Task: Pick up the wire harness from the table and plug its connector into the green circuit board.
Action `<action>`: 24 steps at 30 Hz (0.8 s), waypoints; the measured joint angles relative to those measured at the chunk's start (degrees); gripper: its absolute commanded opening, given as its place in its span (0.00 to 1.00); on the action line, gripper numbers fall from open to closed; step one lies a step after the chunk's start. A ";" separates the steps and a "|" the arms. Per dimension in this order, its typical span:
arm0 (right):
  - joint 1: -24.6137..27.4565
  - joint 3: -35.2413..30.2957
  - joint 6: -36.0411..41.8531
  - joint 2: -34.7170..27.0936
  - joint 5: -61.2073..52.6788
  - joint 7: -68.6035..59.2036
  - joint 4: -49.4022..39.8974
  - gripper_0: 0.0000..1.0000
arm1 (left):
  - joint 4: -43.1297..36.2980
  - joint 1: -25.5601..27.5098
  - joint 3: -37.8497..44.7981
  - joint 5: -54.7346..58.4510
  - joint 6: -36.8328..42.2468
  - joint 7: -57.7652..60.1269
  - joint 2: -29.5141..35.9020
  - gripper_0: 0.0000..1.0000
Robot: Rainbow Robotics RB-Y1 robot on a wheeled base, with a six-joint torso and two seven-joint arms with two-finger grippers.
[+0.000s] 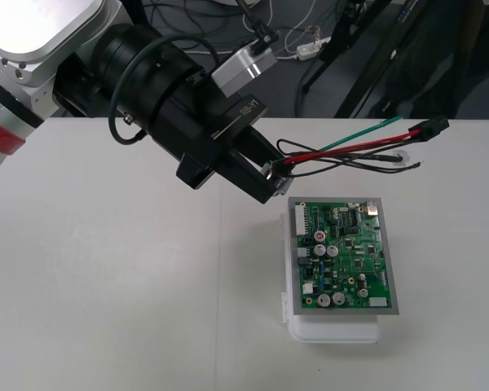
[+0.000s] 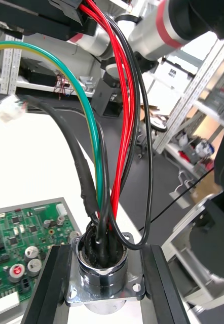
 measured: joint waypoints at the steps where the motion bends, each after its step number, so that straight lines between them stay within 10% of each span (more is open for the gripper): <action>1: 0.00 0.00 0.00 0.00 0.00 0.00 0.00 1.00 | 0.09 0.00 0.00 -0.29 -0.01 0.53 -0.19 0.00; 24: -1.92 2.15 0.00 -2.54 -3.40 0.02 1.71 1.00 | -4.56 2.22 0.00 -1.59 -0.25 15.32 -1.58 0.00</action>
